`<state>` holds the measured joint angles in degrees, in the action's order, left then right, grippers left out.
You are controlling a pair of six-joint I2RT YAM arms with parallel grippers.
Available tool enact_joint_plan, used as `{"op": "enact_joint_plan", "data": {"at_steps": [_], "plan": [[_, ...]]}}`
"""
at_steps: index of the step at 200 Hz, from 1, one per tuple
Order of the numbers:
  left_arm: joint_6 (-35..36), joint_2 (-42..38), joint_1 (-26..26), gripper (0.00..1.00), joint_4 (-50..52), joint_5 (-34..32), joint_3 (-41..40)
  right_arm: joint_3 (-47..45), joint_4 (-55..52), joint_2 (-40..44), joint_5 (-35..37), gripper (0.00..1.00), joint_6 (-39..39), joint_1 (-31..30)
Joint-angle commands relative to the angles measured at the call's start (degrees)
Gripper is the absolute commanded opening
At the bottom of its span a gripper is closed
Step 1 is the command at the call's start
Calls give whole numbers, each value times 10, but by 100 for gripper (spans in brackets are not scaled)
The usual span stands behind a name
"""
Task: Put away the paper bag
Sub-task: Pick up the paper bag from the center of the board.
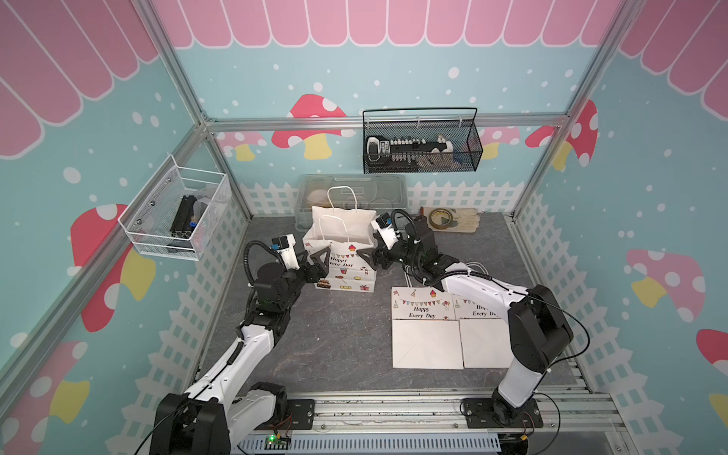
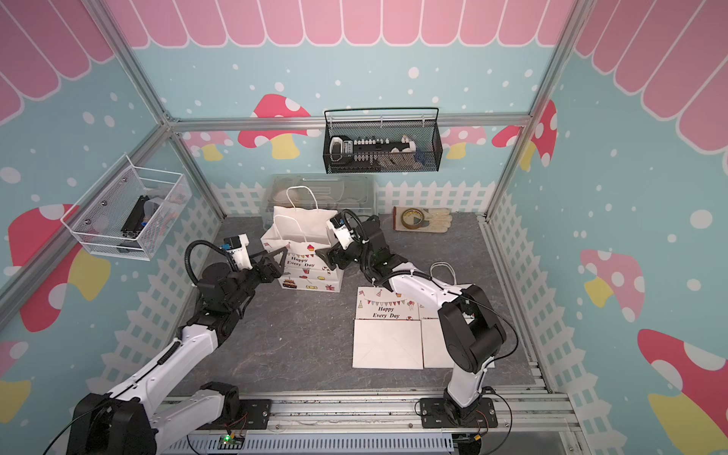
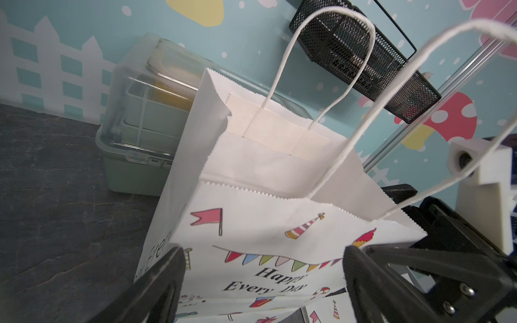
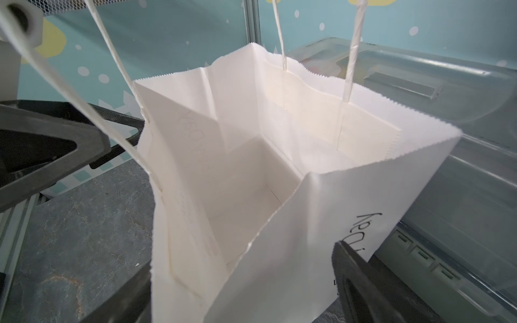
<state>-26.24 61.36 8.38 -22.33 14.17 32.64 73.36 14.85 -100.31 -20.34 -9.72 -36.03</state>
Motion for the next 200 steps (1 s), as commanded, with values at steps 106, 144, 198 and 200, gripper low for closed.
{"op": "enact_joint_plan", "data": {"at_steps": [106,144,198,200], "plan": [[0,-106,17,89,85,16,-6,32,-40,13,-24,17,-37,-6],[5,-192,17,88,161,-6,-7,42,-83,31,-58,1,-48,-5],[17,-276,16,88,224,-77,-14,62,-196,102,-90,0,-3,-6],[18,-276,16,88,227,-76,-12,64,-203,106,-91,0,0,-5]]}}
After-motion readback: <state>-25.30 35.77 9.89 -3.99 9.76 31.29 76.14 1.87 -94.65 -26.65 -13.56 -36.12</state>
